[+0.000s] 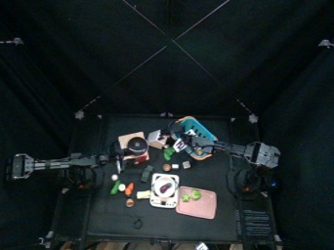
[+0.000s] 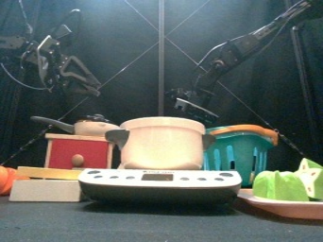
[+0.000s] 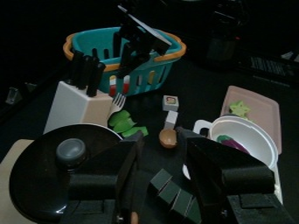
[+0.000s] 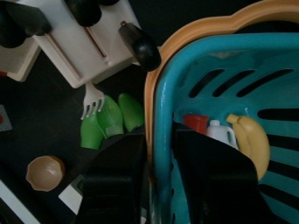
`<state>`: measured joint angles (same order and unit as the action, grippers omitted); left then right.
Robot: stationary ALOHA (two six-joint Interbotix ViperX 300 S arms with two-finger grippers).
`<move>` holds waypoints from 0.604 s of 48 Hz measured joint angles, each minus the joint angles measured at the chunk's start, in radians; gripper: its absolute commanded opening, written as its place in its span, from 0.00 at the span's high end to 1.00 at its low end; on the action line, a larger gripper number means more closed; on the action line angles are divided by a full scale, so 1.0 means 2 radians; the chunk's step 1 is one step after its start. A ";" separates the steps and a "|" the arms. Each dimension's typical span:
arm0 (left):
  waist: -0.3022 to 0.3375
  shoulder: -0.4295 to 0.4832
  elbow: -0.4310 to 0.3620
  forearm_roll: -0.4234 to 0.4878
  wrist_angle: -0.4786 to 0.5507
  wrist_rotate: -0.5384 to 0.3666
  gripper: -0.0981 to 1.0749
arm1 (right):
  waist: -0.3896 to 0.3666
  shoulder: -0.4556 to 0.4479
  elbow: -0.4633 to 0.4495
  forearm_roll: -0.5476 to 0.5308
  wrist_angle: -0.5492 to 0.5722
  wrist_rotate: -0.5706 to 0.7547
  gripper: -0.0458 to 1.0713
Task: Move basket left
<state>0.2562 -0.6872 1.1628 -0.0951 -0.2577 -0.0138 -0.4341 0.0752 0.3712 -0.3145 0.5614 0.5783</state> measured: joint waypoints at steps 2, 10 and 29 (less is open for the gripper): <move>0.002 0.001 0.000 -0.001 0.001 0.000 0.26 | -0.001 -0.001 -0.001 0.000 0.000 0.002 0.15; 0.003 0.000 0.000 -0.001 0.002 0.000 0.26 | 0.000 -0.001 0.000 -0.001 0.002 0.002 0.11; 0.004 0.000 0.003 0.000 0.002 0.000 0.26 | 0.005 -0.021 0.001 0.003 0.002 0.005 0.11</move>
<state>0.2638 -0.6872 1.1689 -0.0951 -0.2531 -0.0138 -0.4234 0.0322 0.3728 -0.3083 0.5645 0.5890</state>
